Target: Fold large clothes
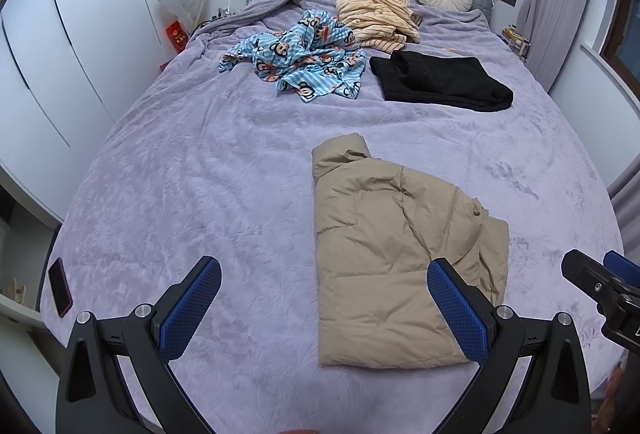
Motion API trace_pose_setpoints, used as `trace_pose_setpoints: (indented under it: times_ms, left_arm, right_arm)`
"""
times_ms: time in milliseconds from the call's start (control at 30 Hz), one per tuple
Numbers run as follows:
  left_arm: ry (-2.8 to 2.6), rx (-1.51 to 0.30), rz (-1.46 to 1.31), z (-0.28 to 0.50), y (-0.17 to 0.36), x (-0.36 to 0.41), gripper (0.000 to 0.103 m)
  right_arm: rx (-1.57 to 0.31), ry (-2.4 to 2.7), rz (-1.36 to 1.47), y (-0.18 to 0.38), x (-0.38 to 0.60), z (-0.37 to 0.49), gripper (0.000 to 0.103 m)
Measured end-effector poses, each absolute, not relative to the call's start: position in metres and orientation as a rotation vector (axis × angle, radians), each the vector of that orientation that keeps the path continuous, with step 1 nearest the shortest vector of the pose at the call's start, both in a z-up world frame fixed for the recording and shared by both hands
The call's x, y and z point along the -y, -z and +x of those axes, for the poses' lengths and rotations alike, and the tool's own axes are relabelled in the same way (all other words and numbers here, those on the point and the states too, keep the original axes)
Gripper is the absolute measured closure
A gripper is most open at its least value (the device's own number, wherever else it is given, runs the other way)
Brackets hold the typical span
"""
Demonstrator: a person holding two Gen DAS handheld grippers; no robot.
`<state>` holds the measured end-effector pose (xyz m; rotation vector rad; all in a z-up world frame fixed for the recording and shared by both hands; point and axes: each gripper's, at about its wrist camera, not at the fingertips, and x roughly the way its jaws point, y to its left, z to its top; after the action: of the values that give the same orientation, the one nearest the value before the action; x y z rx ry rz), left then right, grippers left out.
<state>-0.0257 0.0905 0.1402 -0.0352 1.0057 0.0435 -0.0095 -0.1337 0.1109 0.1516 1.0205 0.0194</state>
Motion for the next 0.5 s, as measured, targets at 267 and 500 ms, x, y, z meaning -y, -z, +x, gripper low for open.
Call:
trace_pose_setpoints:
  times_ms: [267, 500]
  left_arm:
    - [-0.045, -1.007, -0.037, -0.0282, -0.1397, -0.0908, 0.0]
    - [-0.047, -1.009, -0.038, -0.0302, -0.1389, -0.0912, 0.0]
  right_arm:
    - [-1.021, -0.019, 0.154, -0.1103, 0.1341, -0.0105, 0.0]
    - [-1.021, -0.018, 0.152, -0.11, 0.1346, -0.0109, 0.0]
